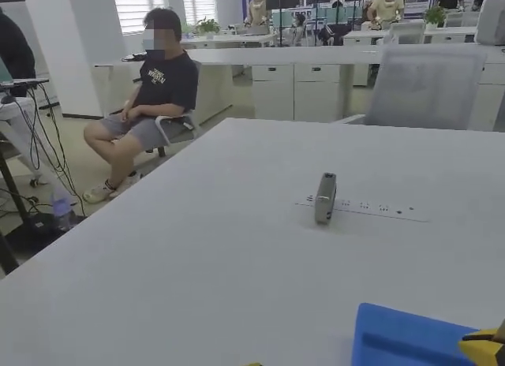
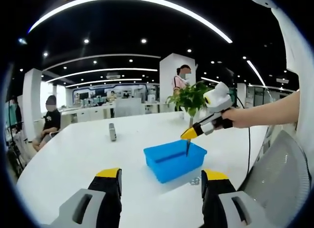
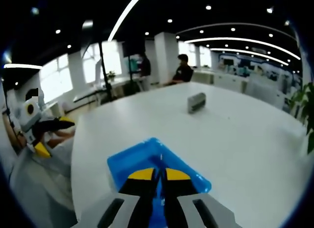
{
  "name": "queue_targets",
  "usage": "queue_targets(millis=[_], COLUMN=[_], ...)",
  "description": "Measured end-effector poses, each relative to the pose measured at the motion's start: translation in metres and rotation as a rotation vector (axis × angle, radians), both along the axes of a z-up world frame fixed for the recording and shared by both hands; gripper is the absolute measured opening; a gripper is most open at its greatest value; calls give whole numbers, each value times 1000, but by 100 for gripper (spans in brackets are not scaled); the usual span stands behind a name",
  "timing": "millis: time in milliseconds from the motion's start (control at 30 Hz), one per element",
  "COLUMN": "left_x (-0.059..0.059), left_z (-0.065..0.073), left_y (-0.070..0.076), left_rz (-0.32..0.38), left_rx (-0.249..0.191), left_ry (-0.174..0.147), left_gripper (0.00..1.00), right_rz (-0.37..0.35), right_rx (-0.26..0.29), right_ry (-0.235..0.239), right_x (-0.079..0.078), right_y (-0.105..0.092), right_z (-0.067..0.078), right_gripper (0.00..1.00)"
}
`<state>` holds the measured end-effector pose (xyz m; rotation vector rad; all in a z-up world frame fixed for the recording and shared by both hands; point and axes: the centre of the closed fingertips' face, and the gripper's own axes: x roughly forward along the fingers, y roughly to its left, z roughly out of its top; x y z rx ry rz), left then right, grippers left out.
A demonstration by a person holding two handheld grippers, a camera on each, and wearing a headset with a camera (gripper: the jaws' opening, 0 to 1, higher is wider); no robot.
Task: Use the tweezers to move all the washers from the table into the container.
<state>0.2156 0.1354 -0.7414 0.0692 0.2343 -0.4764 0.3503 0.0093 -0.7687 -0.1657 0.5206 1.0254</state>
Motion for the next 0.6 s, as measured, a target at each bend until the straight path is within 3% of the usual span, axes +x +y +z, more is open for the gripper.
queue_targets(millis=[333,467,600], left_x=[-2,-2,-3], left_z=[-4,-4,-5], left_y=[-2,-3,-3], left_rz=[-15,-19,-23], left_rx=[8,7,9], left_ry=[20,22,28], left_gripper=[61,60,60], right_rz=[19,50,78], right_rx=[128,155,169], right_ry=[32,49,73], right_x=[-38,-56,-73], right_y=[5,9,16], right_z=[28,29,19], right_gripper=[3,3,3])
